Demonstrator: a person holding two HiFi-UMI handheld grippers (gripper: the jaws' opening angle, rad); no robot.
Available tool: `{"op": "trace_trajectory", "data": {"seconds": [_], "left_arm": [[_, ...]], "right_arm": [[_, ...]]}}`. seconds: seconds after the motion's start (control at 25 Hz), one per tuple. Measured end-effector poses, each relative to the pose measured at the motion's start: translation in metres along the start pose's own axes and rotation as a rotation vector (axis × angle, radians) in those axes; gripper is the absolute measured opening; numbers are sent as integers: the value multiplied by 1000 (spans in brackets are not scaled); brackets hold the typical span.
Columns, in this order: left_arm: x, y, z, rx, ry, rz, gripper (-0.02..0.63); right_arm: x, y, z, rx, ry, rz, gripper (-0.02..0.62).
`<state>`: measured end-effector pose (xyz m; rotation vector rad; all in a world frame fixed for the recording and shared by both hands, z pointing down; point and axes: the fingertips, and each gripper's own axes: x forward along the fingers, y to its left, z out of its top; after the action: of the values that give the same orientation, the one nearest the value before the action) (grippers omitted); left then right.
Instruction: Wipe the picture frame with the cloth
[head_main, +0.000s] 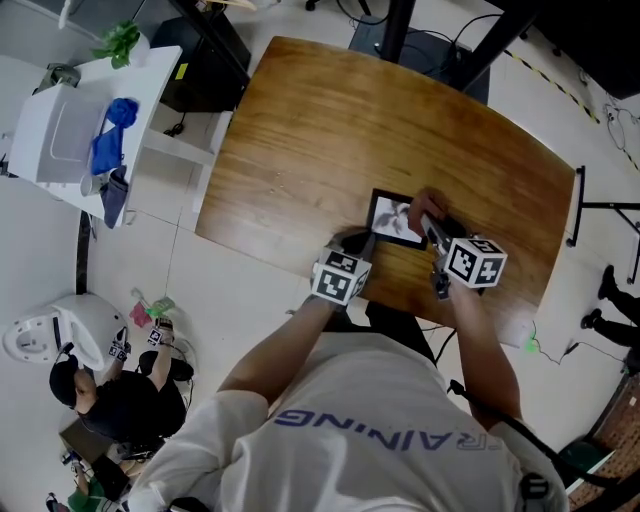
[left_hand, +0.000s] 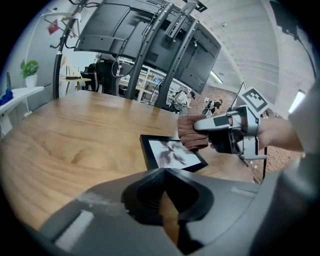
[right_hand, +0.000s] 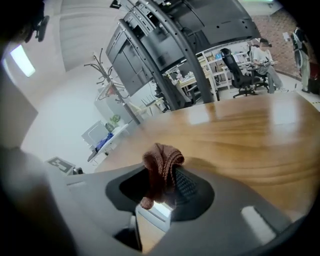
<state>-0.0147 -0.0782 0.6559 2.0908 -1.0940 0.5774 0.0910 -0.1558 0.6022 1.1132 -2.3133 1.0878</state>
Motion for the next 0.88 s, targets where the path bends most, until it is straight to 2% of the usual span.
{"op": "trace_trajectory", "data": {"seconds": [0.2,0.4,0.64,0.88], "left_arm": [[0,0,0,0,2,0,4],[-1,0,1,-10,-4,-2,5],[-2,1,0,-16,-3,-4,3],[-3,1,1,-16,-4,-5,5]], "right_arm": [[27,48,0,-23,26,101,124],[59,76,-10,-62,77,143,124],[74,86,-26,-74,120,155,124],[70,77,-29,-83,119,144,124]]}}
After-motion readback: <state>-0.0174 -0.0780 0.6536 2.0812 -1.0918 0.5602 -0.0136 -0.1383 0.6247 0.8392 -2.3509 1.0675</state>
